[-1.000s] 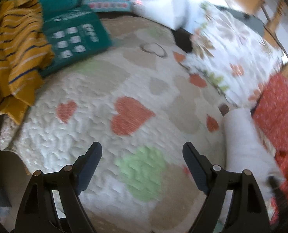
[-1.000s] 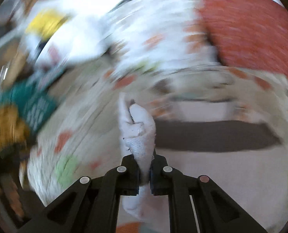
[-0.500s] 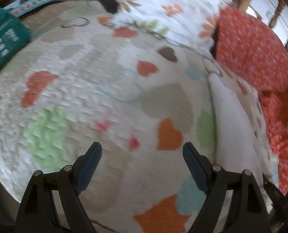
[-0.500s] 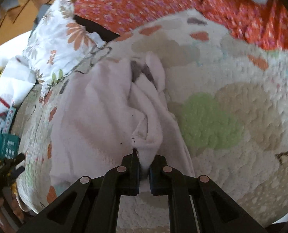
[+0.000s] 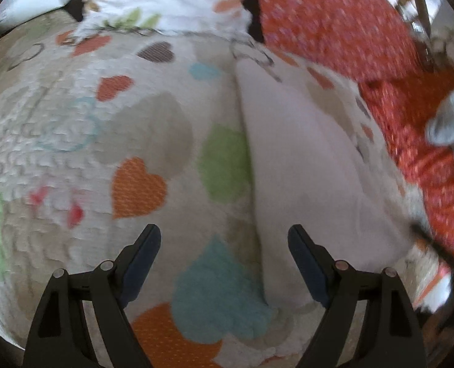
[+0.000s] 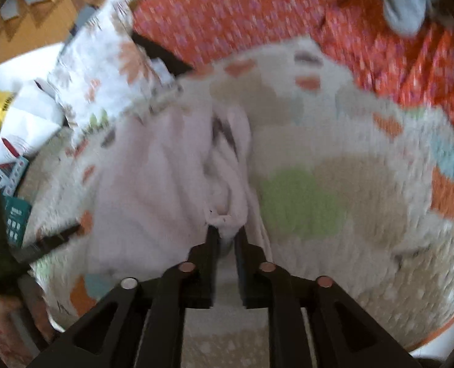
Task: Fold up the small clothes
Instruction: 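Lift the gripped shirt edge with the right tool and fold it over the other half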
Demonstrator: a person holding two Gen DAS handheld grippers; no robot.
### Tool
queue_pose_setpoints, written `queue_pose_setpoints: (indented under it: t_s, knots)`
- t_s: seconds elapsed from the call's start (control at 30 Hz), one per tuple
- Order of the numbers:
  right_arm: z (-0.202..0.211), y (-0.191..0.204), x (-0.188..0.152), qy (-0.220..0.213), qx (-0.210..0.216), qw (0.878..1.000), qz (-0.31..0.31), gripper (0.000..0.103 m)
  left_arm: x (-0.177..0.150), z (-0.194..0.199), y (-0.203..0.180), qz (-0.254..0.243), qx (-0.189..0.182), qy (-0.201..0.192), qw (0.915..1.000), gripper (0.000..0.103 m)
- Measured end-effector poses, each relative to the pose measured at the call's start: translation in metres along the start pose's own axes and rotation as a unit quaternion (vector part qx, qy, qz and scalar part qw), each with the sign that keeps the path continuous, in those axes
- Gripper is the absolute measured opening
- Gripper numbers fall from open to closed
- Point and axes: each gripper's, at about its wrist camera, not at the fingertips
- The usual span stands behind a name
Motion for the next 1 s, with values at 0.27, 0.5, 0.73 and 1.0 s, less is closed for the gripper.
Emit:
queue_pose_setpoints:
  t_s: [0.27, 0.5, 0.73, 1.0]
  knots:
    - [-0.096, 0.024, 0.078, 0.044, 0.043, 0.998, 0.022, 0.043, -0.013, -0.018, -0.012, -0.025, 0.01, 0.019, 0.9995, 0.084]
    - [-0.147, 0.032, 0.089, 0.095, 0.069, 0.993, 0.024, 0.012, -0.015, -0.021, -0.006, -0.012, 0.003, 0.025, 0.9996, 0.087]
    - [-0.122, 0.017, 0.11, 0.019, -0.06, 0.997, 0.043, 0.005, -0.019, -0.028, -0.026, -0.04, 0.005, 0.031, 0.9987, 0.09]
    - [-0.108, 0.014, 0.104, 0.0, -0.056, 0.998, 0.035, 0.009, -0.018, -0.014, -0.027, -0.047, 0.0, 0.02, 0.9987, 0.089]
Point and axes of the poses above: each gripper's, at about its wrist camera, not at the fingertips, and z roughly against the way its jaws point, y to its left, x to its top, and after that the axes turned 1 degree about -x, right-handed
